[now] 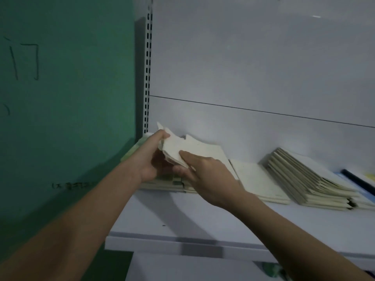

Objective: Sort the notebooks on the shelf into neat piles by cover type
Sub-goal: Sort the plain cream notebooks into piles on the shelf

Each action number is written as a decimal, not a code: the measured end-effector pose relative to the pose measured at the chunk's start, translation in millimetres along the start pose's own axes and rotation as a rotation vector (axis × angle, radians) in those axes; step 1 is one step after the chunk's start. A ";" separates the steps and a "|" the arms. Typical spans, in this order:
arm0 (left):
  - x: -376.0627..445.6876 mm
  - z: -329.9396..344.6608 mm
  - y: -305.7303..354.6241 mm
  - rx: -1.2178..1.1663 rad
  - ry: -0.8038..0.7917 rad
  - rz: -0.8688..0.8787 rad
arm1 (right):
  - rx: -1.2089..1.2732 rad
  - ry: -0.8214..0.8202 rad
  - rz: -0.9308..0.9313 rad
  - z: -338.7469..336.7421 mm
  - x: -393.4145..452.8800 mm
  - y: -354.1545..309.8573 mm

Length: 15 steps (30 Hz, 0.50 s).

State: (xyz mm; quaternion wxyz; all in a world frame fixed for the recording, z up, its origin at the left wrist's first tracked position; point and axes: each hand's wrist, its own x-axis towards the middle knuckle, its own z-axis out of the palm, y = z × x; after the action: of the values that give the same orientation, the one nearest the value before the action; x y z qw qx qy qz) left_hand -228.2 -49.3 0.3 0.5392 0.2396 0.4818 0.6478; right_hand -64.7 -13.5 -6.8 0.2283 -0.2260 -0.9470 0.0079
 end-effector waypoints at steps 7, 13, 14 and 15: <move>-11.9 -24.6 9.6 -0.001 0.221 0.122 | 0.428 0.050 0.247 6.9 18.9 37.4; -13.0 -46.6 13.4 -0.088 0.310 0.254 | -0.068 -0.202 0.241 54.1 -11.4 76.9; -14.3 -51.3 10.6 -0.105 0.317 0.256 | -0.135 -0.142 0.216 60.6 -20.8 78.2; -16.0 -55.4 8.0 -0.111 0.329 0.253 | -0.177 -0.062 0.190 63.8 -27.9 78.5</move>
State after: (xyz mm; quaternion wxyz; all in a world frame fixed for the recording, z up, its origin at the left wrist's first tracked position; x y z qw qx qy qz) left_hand -273.0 -84.1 -12.7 0.3802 0.1588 0.4930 0.7663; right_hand -37.1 50.5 -85.2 0.1762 -0.3335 -0.9249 -0.0469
